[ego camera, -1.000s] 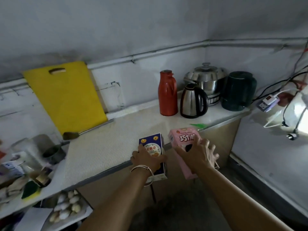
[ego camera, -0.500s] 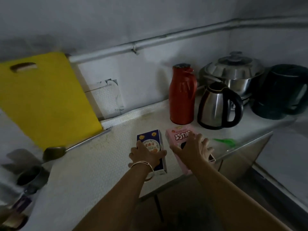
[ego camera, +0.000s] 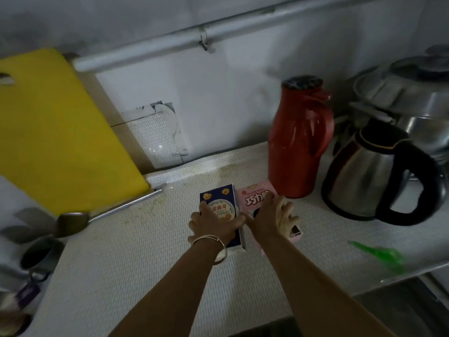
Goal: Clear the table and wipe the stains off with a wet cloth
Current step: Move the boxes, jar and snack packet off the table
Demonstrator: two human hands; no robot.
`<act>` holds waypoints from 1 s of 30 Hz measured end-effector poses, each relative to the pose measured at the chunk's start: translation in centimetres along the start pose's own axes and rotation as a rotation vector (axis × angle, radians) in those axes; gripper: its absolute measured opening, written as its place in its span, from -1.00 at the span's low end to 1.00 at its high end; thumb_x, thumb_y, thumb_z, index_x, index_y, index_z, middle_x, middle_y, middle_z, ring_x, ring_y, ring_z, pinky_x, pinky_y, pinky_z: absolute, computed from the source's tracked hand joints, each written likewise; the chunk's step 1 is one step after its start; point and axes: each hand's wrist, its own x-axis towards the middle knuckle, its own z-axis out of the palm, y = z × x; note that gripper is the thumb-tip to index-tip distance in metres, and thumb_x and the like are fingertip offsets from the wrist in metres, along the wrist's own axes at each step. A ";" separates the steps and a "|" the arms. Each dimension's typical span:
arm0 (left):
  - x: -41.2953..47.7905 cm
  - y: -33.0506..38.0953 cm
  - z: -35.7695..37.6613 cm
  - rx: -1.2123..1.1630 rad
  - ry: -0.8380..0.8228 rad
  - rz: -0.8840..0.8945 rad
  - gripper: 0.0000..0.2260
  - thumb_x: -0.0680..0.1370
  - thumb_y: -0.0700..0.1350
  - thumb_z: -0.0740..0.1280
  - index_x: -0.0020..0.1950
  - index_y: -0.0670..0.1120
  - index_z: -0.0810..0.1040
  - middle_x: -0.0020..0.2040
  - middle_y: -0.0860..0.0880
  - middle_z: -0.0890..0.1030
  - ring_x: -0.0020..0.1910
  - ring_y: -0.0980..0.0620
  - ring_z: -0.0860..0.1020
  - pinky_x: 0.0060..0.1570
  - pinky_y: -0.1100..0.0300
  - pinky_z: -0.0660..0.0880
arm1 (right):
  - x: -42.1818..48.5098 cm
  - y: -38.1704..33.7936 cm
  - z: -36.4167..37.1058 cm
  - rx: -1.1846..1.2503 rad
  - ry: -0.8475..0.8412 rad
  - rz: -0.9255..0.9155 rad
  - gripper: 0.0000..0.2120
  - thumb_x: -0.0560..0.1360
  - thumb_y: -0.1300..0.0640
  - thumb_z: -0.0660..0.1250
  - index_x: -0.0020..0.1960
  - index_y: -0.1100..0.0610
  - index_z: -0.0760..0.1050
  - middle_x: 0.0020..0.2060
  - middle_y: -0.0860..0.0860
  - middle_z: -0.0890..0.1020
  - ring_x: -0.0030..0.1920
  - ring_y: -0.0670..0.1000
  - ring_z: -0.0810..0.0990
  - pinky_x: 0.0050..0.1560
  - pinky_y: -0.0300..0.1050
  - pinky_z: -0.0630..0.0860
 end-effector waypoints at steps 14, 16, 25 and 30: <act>2.0 6.7 6.5 -0.005 -0.017 -0.116 -0.04 0.28 0.26 0.43 0.46 -0.07 -0.02 0.36 -0.17 0.22 0.37 -0.18 0.19 0.29 -0.20 0.19 | 7.3 5.6 -0.8 0.258 -0.230 -0.102 -0.69 0.61 0.21 0.05 0.33 0.21 0.35 0.23 0.15 0.52 0.21 0.13 0.52 0.13 -0.08 0.46; 1.7 7.6 7.8 -0.002 -0.018 -0.133 -0.02 0.27 0.25 0.45 0.47 -0.06 -0.05 0.38 -0.16 0.20 0.38 -0.17 0.17 0.29 -0.20 0.18 | 7.4 6.5 -1.0 0.319 -0.247 -0.089 -0.67 0.61 0.20 0.05 0.33 0.18 0.39 0.25 0.13 0.52 0.23 0.12 0.51 0.17 -0.08 0.44; 1.3 8.6 9.2 0.122 0.003 -0.036 -0.05 0.38 0.28 0.33 0.50 -0.09 -0.16 0.50 -0.19 -0.24 0.50 -0.15 -0.20 0.35 -0.27 0.05 | 6.4 9.4 -1.8 0.446 -0.209 -0.112 -0.70 0.59 0.19 0.09 0.23 0.19 0.49 0.09 0.14 0.61 0.06 0.12 0.60 0.08 0.05 0.55; -1.3 10.5 8.6 0.120 0.103 0.353 -0.44 0.51 0.00 0.27 0.43 -0.08 0.12 0.50 -0.10 0.03 0.47 -0.09 0.04 0.38 -0.13 0.10 | 3.9 10.3 -4.0 0.605 -0.071 -0.060 -0.75 0.58 0.21 0.10 0.06 0.24 0.53 -0.11 0.17 0.63 -0.09 0.17 0.61 -0.01 0.17 0.56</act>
